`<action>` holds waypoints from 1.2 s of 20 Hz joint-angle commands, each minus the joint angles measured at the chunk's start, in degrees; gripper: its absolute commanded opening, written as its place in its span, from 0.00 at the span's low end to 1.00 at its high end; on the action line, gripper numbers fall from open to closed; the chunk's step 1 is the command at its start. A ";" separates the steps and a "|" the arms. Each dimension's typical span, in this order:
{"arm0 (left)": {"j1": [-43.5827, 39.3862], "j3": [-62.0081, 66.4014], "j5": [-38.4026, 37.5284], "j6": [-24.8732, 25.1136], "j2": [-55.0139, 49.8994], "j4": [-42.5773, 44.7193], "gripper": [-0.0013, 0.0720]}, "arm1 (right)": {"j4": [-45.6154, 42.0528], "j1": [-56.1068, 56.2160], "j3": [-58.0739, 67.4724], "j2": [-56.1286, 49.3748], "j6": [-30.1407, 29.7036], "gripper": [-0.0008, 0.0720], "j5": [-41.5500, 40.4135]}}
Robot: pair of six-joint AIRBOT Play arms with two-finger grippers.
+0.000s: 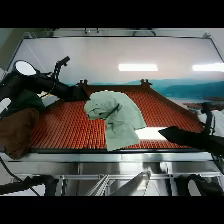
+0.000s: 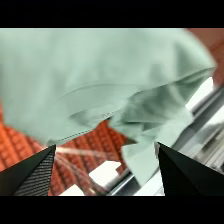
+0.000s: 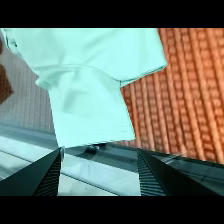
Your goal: Fold the shirts.
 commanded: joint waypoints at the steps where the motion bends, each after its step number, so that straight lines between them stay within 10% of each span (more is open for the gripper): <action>1: 2.54 -5.97 1.86 0.76 -3.85 2.29 0.98 | 1.77 8.83 -1.38 -9.03 -1.44 0.73 -10.51; 10: -3.98 9.03 -2.62 1.18 -23.10 2.47 0.97 | 18.73 27.74 7.08 -45.88 -15.06 0.72 -25.35; 11: -4.24 10.80 -4.17 0.96 -24.37 2.49 0.87 | 19.54 28.09 9.09 -48.83 -16.09 0.67 -23.71; 13: -4.22 13.64 -7.43 0.98 -26.12 2.43 0.08 | 19.69 28.44 12.92 -53.22 -17.66 0.47 -20.57; 14: -4.22 14.78 -9.03 0.98 -26.51 2.32 0.04 | 19.69 28.41 14.51 -54.21 -18.67 0.21 -18.73; 15: -4.00 15.91 -10.82 1.01 -26.45 2.27 0.04 | 19.71 28.30 15.85 -54.18 -18.75 0.03 -17.09; 20: 0.74 23.93 -20.33 0.74 -18.34 -7.48 0.04 | 20.11 18.45 26.49 -44.04 -20.90 0.04 2.56; 24: 5.55 33.48 -24.17 0.26 -7.15 -25.14 0.04 | 37.09 1.20 39.32 -29.31 -24.83 0.03 7.85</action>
